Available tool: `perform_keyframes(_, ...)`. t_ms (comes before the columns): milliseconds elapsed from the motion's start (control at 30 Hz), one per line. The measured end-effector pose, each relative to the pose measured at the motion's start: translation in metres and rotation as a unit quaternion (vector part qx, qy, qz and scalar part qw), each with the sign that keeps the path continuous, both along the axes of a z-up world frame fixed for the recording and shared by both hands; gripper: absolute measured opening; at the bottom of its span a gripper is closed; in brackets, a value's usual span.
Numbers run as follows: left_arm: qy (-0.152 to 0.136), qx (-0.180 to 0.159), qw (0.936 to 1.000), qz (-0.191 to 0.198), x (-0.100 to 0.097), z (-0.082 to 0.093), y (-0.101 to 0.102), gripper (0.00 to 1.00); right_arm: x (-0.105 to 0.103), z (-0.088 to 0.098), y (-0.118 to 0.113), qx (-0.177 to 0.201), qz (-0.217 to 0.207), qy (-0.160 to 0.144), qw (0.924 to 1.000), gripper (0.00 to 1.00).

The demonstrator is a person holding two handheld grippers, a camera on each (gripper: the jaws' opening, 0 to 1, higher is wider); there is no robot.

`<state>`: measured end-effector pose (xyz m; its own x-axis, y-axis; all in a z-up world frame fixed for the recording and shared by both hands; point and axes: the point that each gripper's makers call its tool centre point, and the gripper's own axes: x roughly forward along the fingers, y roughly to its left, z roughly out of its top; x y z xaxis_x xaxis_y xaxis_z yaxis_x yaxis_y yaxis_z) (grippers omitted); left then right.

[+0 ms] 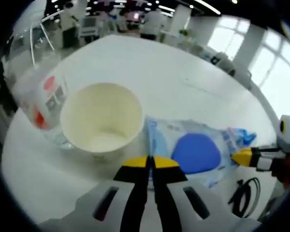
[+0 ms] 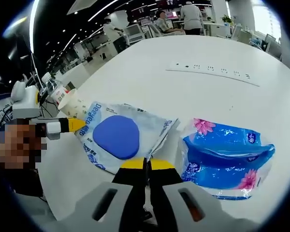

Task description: Arrange the tabletop items into an orderly group along one side of the table until the central work area is clear of visible clutter.

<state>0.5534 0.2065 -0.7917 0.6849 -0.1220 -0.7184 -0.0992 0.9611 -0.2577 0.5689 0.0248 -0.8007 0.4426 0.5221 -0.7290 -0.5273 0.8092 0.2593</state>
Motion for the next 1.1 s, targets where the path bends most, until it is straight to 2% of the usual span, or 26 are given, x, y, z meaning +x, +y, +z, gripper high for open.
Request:
perform_keyframes(200, -0.004, 0.008, 1.0, -0.004, -0.001, 0.0, 0.0, 0.0, 0.001, -0.001, 0.0, -0.002, 0.002, -0.001, 1.0, 0.0)
perform_keyframes(800, -0.005, -0.006, 1.0, 0.004, 0.0, -0.002, 0.002, 0.01, 0.002, -0.003, -0.001, -0.009, -0.002, -0.002, 1.0, 0.02)
perform_keyframes(867, -0.002, -0.001, 1.0, 0.0, -0.002, -0.001, 0.002, 0.03, 0.001, -0.002, -0.001, -0.009, 0.0, -0.003, 1.0, 0.07)
perform_keyframes(900, 0.01, 0.005, 0.9999, -0.005, -0.008, 0.0, 0.002, 0.05, 0.0, 0.001, -0.001, -0.014, 0.009, -0.01, 0.9998, 0.11)
perform_keyframes(967, 0.001, 0.009, 0.9999, -0.005, -0.013, 0.007, 0.003, 0.12, -0.001, 0.006, -0.003, -0.03, 0.02, -0.029, 0.9989, 0.19)
perform_keyframes(1100, 0.001, 0.015, 0.9999, 0.0, -0.026, 0.006, 0.011, 0.12, -0.006, 0.01, -0.006, -0.03, 0.02, -0.034, 0.9988, 0.2)
